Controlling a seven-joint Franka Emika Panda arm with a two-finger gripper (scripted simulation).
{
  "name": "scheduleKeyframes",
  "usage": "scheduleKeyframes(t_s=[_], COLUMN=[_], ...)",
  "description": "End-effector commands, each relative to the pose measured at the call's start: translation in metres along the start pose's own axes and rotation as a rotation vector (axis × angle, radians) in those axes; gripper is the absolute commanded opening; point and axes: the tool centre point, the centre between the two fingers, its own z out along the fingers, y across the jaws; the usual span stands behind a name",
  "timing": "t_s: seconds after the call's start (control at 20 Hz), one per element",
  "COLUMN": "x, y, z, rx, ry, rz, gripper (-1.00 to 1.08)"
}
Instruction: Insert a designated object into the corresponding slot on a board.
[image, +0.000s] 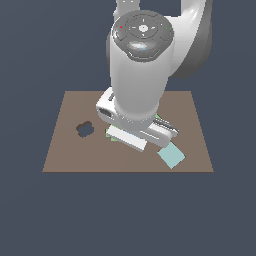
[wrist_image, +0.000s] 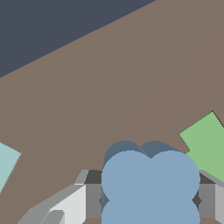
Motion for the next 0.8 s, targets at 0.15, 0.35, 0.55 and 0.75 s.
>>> scheduleKeyframes(t_s=[0.15,0.35,0.55,0.75], x=[0.030,0.043,0.047,0.048], y=[0.053,0.093,0.125,0.145], z=[-0.002,-0.003,-0.004,-0.004], rx=[0.000,0.000,-0.001,-0.001], ry=[0.000,0.000,-0.001,-0.001], rz=[0.228,0.385,0.506,0.581], gripper=[-1.00,-1.00,-1.00,-1.00])
